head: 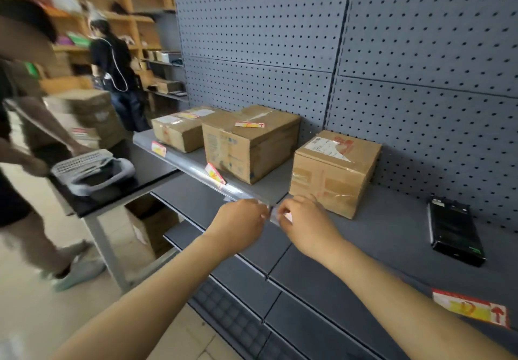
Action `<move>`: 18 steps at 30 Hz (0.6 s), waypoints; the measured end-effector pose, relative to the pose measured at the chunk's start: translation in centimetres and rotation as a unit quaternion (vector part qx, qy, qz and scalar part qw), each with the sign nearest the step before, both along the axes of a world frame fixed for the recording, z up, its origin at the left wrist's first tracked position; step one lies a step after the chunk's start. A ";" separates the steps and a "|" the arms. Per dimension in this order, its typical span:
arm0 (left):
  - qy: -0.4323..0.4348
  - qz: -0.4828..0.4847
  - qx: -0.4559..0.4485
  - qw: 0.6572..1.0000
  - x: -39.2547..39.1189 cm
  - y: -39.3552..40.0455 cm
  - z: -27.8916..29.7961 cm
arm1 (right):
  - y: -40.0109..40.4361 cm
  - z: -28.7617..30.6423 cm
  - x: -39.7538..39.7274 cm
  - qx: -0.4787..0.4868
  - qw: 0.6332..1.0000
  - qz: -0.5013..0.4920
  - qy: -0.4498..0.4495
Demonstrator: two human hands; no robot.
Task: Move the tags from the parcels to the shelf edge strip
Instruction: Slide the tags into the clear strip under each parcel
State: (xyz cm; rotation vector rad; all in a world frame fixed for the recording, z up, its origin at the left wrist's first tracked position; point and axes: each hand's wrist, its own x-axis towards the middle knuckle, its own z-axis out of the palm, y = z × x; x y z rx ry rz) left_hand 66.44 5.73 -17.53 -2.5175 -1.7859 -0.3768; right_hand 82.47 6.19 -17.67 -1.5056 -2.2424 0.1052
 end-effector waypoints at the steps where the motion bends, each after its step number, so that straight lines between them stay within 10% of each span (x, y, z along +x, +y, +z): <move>1: 0.004 0.014 -0.002 1.000 -1.9 0.3 0.1 | 0.6 0.2 -1.8 -0.003 1.000 0.011 -0.005; 18: 0.003 0.125 0.023 0.992 -21.2 10.5 2.6 | 12.7 1.9 -20.1 0.020 0.995 0.098 0.017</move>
